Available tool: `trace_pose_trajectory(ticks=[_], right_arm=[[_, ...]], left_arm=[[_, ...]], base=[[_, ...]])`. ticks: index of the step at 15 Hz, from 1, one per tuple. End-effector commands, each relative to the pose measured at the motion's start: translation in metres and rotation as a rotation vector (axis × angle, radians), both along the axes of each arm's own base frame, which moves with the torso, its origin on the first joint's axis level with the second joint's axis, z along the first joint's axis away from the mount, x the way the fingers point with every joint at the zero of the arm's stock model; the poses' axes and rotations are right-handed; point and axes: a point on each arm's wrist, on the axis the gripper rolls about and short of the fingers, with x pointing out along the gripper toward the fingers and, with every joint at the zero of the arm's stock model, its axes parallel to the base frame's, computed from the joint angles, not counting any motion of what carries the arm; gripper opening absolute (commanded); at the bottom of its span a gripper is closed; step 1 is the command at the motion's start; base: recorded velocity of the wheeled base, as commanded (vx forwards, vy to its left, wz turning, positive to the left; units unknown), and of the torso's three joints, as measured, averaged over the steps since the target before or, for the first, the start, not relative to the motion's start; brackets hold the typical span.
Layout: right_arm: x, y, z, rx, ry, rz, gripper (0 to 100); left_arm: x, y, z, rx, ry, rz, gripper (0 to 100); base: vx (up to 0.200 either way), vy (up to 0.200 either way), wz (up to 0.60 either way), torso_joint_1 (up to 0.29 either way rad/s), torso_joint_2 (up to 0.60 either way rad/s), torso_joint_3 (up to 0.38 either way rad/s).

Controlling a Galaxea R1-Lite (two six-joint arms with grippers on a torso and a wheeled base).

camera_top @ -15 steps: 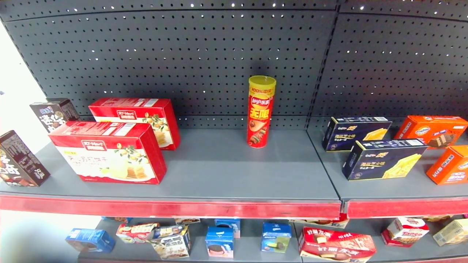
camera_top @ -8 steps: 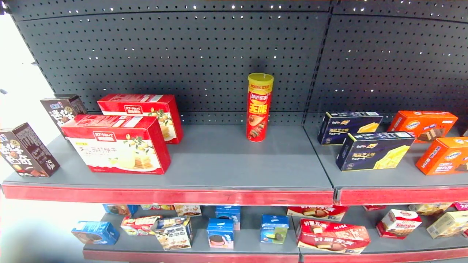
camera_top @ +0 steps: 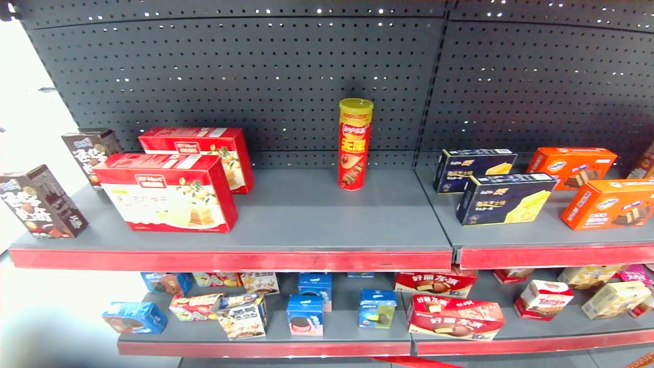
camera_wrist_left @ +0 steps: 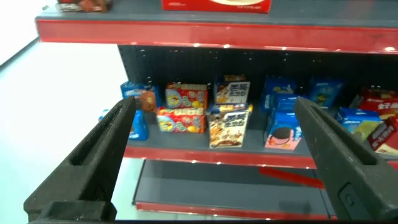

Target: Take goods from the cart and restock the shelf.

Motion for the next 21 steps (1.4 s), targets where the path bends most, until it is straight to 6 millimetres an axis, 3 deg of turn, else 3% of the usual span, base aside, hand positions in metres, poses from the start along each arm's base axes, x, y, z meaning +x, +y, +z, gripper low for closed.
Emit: trace_pose_trajectory(ticks=[1, 12, 14, 21], right_arm=[[0.0001, -0.0001, 0.0006, 0.000, 0.001, 0.000, 100], [0.0007, -0.0002, -0.0004, -0.002, 0.002, 0.000, 100], [0.0004, 0.0001, 0.0005, -0.004, -0.002, 0.006, 100], [0.0009, -0.0001, -0.0006, -0.003, 0.002, 0.007, 100]], left_arm=[[0.0001, 0.0000, 0.0000, 0.000, 0.002, 0.001, 100], [0.0001, 0.0000, 0.0000, -0.002, 0.001, 0.001, 100], [0.0001, 0.0001, 0.0002, -0.003, 0.000, 0.002, 100], [0.0001, 0.0001, 0.0002, -0.003, 0.000, 0.002, 100]], base=[[0.000, 0.000, -0.60, 0.007, -0.01, 0.007], [0.000, 0.000, -0.60, 0.005, 0.00, 0.002], [0.000, 0.000, 0.00, 0.000, 0.00, 0.000], [0.171, 0.000, 0.00, 0.000, 0.00, 0.003]])
